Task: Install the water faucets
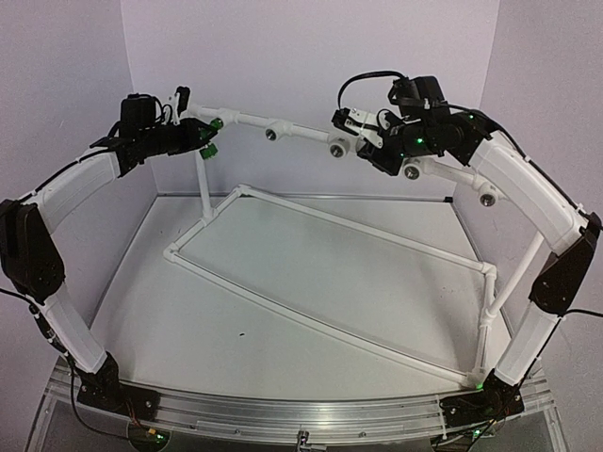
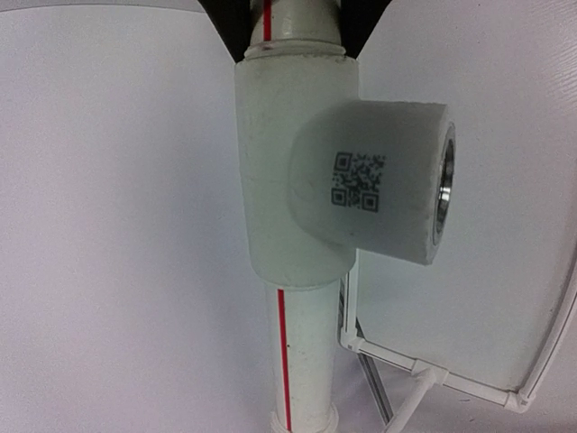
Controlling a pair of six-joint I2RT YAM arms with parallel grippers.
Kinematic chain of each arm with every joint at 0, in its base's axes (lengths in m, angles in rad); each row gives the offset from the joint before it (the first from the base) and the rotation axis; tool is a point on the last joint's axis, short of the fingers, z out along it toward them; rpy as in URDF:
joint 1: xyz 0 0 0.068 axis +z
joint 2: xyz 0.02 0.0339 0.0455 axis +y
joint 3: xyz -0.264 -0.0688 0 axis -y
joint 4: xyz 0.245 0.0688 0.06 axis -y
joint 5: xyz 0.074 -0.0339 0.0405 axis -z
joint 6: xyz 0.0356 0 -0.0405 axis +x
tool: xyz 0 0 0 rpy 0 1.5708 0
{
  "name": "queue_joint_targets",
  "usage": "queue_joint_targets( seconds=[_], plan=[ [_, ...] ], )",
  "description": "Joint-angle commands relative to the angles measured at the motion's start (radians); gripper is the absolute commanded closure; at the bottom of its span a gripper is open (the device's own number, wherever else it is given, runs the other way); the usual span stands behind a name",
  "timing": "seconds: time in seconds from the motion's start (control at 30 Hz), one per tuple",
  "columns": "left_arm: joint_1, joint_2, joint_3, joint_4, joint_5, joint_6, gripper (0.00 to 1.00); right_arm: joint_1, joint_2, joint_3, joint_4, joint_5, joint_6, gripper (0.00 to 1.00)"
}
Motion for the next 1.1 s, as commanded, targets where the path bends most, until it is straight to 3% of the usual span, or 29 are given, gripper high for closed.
queue_joint_targets(
  seconds=[0.0,0.37,0.63,0.8,1.07],
  plan=[
    [-0.047,0.024,0.035,-0.016,-0.101,0.200,1.00,0.078,-0.054,-0.033,-0.138,-0.260,0.009,1.00],
    [-0.086,0.004,0.001,-0.005,-0.221,0.571,1.00,0.080,-0.075,-0.055,-0.138,-0.253,0.006,1.00],
    [-0.159,-0.004,-0.015,0.058,-0.403,0.831,1.00,0.081,-0.079,-0.059,-0.136,-0.245,-0.002,1.00],
    [-0.208,-0.010,-0.077,0.172,-0.554,1.017,1.00,0.082,-0.080,-0.057,-0.137,-0.240,-0.001,1.00],
    [-0.253,-0.014,-0.254,0.494,-0.681,1.462,1.00,0.082,-0.095,-0.075,-0.138,-0.230,-0.003,1.00]
  ],
)
